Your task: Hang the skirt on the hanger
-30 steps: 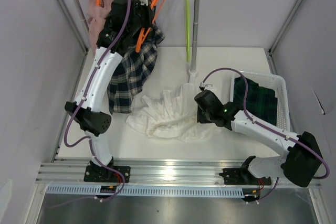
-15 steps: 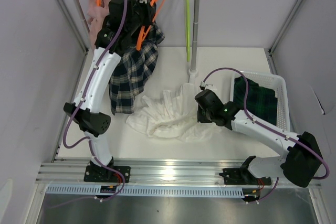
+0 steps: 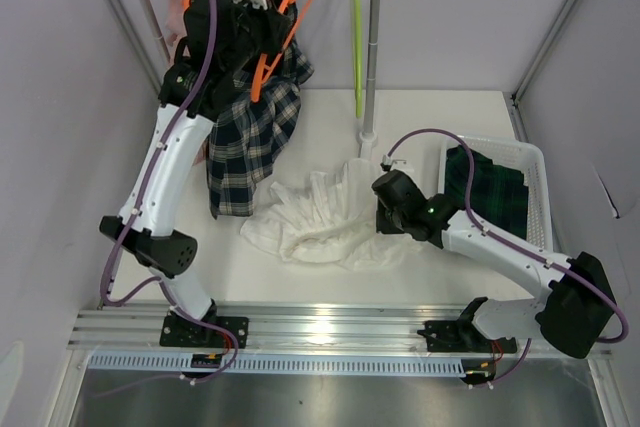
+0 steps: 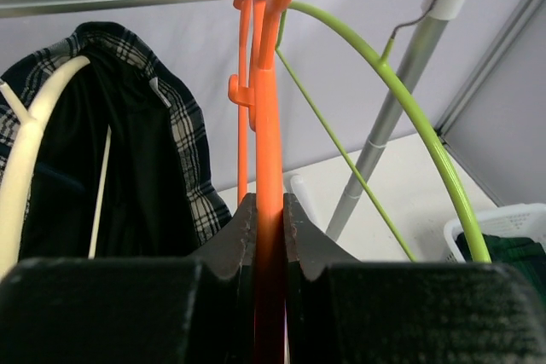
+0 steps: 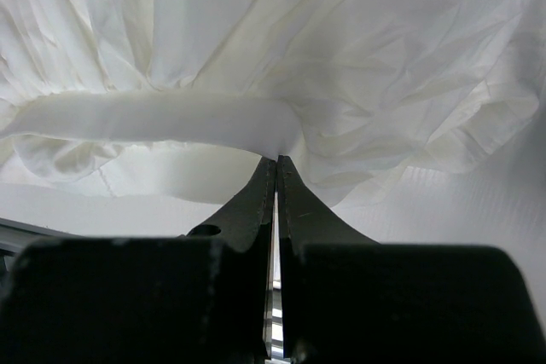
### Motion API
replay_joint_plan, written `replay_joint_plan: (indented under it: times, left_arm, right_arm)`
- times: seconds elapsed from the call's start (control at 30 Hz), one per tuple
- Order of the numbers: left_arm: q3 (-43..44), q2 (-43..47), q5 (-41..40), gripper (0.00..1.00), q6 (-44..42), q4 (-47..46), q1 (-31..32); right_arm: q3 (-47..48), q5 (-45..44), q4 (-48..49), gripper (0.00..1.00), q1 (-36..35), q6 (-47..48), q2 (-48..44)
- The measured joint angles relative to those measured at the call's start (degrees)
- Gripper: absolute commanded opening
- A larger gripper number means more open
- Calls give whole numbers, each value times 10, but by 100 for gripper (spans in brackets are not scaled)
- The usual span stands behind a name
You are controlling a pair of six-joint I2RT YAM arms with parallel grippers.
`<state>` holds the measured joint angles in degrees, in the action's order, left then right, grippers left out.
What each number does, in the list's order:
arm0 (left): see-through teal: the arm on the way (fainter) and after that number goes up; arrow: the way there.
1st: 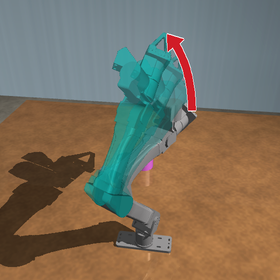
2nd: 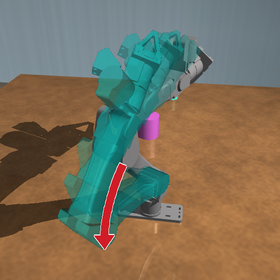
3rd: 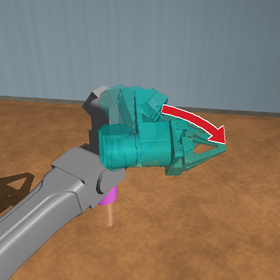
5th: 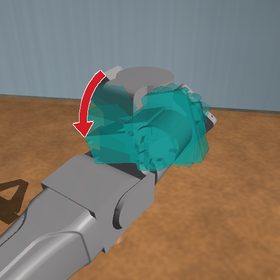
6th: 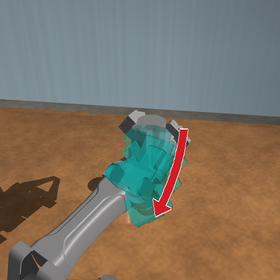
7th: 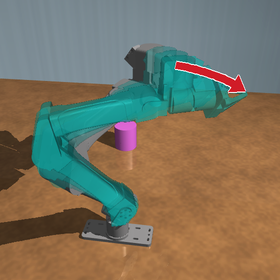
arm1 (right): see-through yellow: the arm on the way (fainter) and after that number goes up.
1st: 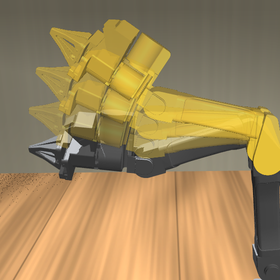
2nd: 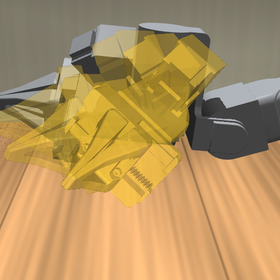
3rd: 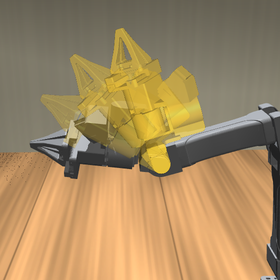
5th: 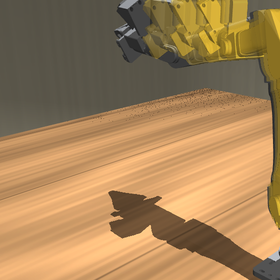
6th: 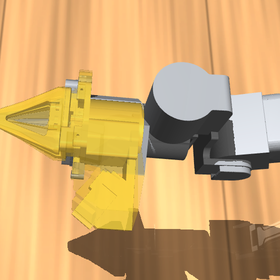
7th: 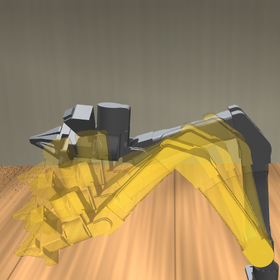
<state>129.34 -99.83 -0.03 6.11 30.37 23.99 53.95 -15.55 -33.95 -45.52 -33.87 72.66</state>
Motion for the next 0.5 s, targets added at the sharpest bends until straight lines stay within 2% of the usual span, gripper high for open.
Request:
replay_joint_plan:
  times: [0.27, 0.5]
  left_arm:
    - [-35, 27, 7, 0, -4, 41, 12]
    - [-132, 106, -1, 0, -17, 68, 51]
  right_arm:
    - [-1, 1, 0, 0, 5, 1, -3]
    - [-1, 6, 0, 0, 11, 10, -3]
